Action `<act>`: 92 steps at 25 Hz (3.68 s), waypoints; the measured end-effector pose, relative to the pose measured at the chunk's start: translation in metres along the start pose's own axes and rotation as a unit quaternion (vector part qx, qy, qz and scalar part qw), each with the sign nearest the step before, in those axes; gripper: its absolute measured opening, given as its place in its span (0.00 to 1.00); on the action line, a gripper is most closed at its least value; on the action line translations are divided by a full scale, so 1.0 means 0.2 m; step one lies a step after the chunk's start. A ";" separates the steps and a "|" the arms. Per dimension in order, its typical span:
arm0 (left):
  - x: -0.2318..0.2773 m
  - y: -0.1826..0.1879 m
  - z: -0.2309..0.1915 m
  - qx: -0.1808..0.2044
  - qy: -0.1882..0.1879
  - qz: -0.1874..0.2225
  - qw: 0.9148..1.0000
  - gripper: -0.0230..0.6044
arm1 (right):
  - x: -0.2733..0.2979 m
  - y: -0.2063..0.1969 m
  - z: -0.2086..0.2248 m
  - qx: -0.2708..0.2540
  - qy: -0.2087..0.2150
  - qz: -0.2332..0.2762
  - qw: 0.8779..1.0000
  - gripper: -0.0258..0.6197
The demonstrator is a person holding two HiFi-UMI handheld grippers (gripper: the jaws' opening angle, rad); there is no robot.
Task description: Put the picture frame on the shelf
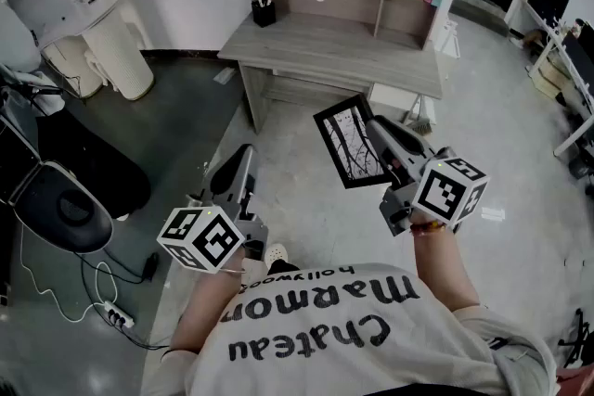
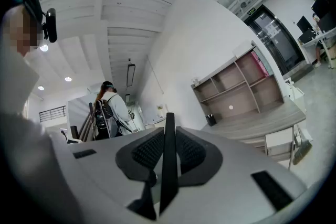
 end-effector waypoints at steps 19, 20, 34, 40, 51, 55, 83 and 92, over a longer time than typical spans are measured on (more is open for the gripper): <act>0.42 0.15 -0.42 -0.008 0.000 -0.012 1.000 0.08 | 0.54 0.04 0.27 0.014 -0.018 -0.004 1.000 0.16; 0.46 0.19 -0.45 -0.006 -0.004 -0.011 1.000 0.08 | 0.59 0.06 0.28 0.015 -0.016 0.002 1.000 0.16; 0.86 0.55 -0.96 0.020 -0.029 -0.002 0.999 0.08 | 1.25 0.16 0.42 0.025 -0.024 0.051 0.998 0.15; 0.97 0.54 -1.08 -0.006 -0.048 -0.008 0.999 0.08 | 1.40 0.10 0.51 0.043 -0.032 0.037 0.998 0.15; 1.15 0.44 -1.24 -0.035 -0.027 -0.035 0.998 0.08 | 1.55 0.03 0.69 0.066 -0.057 -0.003 0.996 0.15; 1.27 0.42 -1.27 -0.037 -0.025 -0.034 0.998 0.08 | 1.61 0.05 0.80 0.067 -0.054 -0.009 0.996 0.15; 2.36 0.70 -1.30 0.000 -0.031 0.034 0.999 0.07 | 2.18 0.69 1.68 0.030 0.003 0.046 0.998 0.15; 2.52 0.62 -1.37 -0.010 -0.022 0.007 1.000 0.07 | 2.24 0.68 1.84 0.040 -0.009 0.043 0.998 0.15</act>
Point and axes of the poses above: the fingertips, and each gripper's own axes: x forward along the fingers, z to its right, y out of its top, the point moved 7 cm from there along -x, backward along the fingers, and after that the axes turned 8 degrees about y, right-handed, at the moved point
